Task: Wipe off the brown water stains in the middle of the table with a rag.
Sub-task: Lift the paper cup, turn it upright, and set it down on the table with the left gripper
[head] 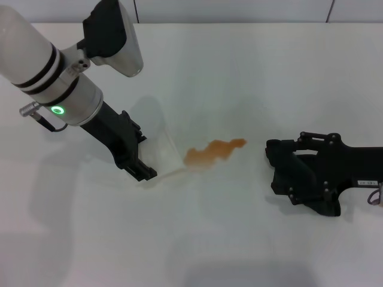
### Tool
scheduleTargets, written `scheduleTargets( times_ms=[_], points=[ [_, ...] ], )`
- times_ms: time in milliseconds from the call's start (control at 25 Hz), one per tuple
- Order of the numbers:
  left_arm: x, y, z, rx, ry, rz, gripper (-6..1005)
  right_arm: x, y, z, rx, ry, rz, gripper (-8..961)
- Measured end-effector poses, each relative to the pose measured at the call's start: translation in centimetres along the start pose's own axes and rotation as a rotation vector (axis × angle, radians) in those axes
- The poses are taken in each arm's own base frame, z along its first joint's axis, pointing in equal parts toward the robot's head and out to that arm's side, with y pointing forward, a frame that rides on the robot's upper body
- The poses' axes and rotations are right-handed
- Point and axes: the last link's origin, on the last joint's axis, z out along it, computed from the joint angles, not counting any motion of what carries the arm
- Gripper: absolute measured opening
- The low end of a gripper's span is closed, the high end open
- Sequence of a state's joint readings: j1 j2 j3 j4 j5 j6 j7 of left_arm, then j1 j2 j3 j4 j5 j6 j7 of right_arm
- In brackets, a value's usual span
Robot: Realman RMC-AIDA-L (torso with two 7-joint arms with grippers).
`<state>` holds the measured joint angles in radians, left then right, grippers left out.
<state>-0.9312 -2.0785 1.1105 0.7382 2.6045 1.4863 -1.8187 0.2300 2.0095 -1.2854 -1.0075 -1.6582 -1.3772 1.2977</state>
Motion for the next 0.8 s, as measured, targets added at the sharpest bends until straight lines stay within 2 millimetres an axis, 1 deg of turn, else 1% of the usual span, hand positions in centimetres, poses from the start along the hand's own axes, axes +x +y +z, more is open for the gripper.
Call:
scheduleTargets(
  times_ms=[40,280,440,560,800],
  points=[
    [0.0,0.0,0.0,0.001,0.001,-0.001,856,0.0,0.0,0.0,0.000,0.000,0.000,857],
    [0.2,-0.2,-0.5,0.015,0.013,-0.002,706,0.2,0.1,-0.1,0.004,0.001,0.005,857],
    [0.2,-0.3,-1.3,0.039,0.041,-0.010,671,0.2,0.0,-0.3,0.009,0.000,0.008,857],
    [-0.5,-0.2,-2.2,0.070,0.068,-0.029,650,0.2,0.0,-0.3,0.011,0.000,0.008,857],
    [-2.6,0.0,-3.6,0.133,0.150,-0.090,615,0.1,-0.1,-0.3,0.014,-0.001,0.006,857]
  ],
)
